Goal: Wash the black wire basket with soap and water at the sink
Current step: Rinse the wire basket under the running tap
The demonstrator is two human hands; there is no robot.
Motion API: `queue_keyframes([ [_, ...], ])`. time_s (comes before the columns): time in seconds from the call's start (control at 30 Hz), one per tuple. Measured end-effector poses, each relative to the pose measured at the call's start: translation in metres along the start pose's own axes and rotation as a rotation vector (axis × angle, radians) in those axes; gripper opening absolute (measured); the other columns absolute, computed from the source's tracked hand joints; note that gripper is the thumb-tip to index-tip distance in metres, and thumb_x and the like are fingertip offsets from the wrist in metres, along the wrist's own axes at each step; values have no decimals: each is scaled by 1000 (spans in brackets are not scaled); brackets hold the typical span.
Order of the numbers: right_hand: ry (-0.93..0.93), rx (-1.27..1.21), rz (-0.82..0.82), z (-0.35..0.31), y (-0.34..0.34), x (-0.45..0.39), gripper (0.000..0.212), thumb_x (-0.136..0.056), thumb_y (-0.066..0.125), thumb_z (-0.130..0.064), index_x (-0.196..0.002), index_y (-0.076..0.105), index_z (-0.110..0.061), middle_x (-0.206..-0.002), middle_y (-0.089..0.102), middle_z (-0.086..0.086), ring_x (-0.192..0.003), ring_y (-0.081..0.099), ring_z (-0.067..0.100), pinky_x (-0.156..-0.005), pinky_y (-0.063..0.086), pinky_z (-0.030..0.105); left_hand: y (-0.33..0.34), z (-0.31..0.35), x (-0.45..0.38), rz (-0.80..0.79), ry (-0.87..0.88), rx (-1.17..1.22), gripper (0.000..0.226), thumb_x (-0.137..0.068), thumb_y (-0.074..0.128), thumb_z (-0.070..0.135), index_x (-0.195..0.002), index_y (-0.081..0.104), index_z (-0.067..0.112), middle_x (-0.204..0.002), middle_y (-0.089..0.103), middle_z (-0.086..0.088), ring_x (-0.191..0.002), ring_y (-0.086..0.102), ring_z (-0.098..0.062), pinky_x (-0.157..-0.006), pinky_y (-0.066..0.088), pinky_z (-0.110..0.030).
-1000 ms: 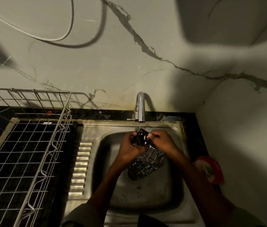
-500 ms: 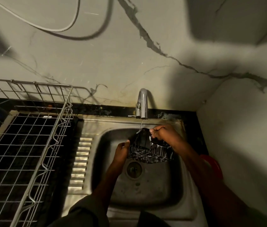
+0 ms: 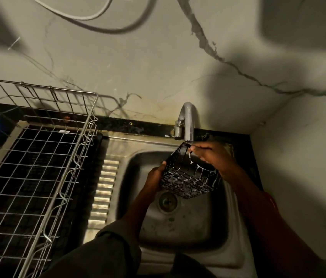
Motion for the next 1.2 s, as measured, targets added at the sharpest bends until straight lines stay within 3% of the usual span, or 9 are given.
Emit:
queue_keyframes([
  [0.2,-27,-9,118,9,-19,8,23,-91,75,-25,-112,76,-18,-72,67,-16,-63,60,-7,-70,46,18,12,10,2,-15,100,-38,30,-105,58,37,-118,70,12,-93,74,3,-76,69,-4,-55,52,-15],
  [0.27,-51,8,147,12,-24,11,20,-89,76,-29,-108,78,-23,-81,73,-15,-76,66,-8,-79,51,27,12,12,0,-13,157,-42,35,-104,62,33,-126,69,8,-99,75,2,-72,72,1,-57,54,-13],
  [0.37,-92,36,178,15,-32,18,21,-88,74,-36,-107,78,-27,-99,77,-10,-96,72,8,-93,56,39,15,19,0,-11,218,-82,37,-102,67,27,-130,68,4,-107,76,-6,-64,69,7,-55,52,-10],
  [0.53,-119,-32,239,15,-48,30,16,-92,73,-23,-108,77,-22,-101,77,-6,-96,71,6,-95,55,34,26,33,1,-30,282,-153,33,-99,70,23,-126,69,3,-95,73,0,-58,65,9,-49,45,-9],
  [0.67,-146,-120,257,13,-55,43,15,-91,74,-17,-101,76,-27,-95,76,-10,-88,71,0,-88,54,25,36,40,9,-71,297,-173,22,-98,72,25,-117,68,15,-99,75,-2,-66,70,5,-53,48,-12],
  [0.77,-157,-169,248,16,-57,50,18,-89,76,-16,-94,77,-33,-91,78,-9,-90,73,5,-87,54,24,43,40,11,-139,306,-137,22,-98,72,26,-119,70,21,-107,78,-1,-89,74,-8,-65,54,-20],
  [0.93,-127,-237,209,23,-52,66,6,-89,76,-16,-88,81,-20,-86,79,2,-82,73,8,-75,55,15,43,34,-2,-161,167,91,34,-106,51,36,-133,65,22,-131,70,-8,-122,63,-28,-100,50,-42],
  [1.1,-134,-276,266,30,-55,72,27,-91,73,-24,-73,75,-4,-70,72,11,-66,66,9,-65,49,11,37,24,-15,-220,-131,87,67,-95,51,71,-137,61,20,-132,64,-15,-120,60,-36,-85,53,-46],
  [1.2,-161,-293,249,30,-56,71,38,-91,71,-28,-68,69,1,-63,62,19,-59,55,15,-57,43,14,25,17,-15,-247,-240,102,61,-95,60,62,-133,65,15,-130,67,-21,-122,62,-41,-96,55,-55],
])
Point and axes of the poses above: each hand's wrist, its own x-axis away from the middle knuckle, its own y-axis out of the palm, z = x × y, the point moved 7 cm from there along -x, towards the middle knuckle
